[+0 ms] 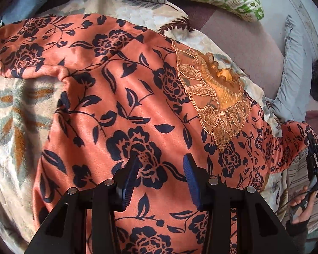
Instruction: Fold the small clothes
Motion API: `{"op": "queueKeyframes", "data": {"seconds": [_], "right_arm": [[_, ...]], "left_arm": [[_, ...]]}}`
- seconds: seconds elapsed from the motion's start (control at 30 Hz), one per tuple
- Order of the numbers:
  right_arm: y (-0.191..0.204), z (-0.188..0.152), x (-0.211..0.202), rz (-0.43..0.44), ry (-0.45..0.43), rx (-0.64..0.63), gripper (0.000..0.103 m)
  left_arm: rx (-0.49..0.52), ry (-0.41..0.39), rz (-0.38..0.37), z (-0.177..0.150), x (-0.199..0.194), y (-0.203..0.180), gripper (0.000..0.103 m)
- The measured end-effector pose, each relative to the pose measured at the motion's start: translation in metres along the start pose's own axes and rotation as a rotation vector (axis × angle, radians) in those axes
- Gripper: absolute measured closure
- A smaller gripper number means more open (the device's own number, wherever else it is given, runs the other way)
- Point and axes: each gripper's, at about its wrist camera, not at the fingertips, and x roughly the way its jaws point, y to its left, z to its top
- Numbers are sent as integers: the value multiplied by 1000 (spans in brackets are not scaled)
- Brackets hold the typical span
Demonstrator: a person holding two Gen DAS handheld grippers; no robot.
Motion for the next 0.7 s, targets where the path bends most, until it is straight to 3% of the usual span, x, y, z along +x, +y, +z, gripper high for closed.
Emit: {"op": "queueKeyframes", "data": {"seconds": [0.1, 0.27, 0.43, 0.47, 0.53, 0.63, 0.7], "right_arm": [[68, -29, 43, 63, 76, -68, 93], [163, -98, 112, 73, 221, -173, 88], [241, -191, 164, 65, 474, -295, 77], [253, -208, 167, 64, 511, -335, 74], [269, -232, 167, 77, 576, -393, 57], [271, -235, 143, 100, 548, -425, 55], [254, -220, 118, 127, 503, -365, 50]], "left_arm": [[-39, -21, -18, 1, -24, 23, 59], [-121, -50, -58, 0, -53, 58, 59], [-154, -45, -83, -3, -65, 74, 58], [-158, -39, -88, -4, -65, 75, 58], [-157, -27, -95, -4, -63, 74, 58], [-149, -13, -90, -2, -56, 65, 57], [-136, 2, -98, -1, -48, 56, 55]]}}
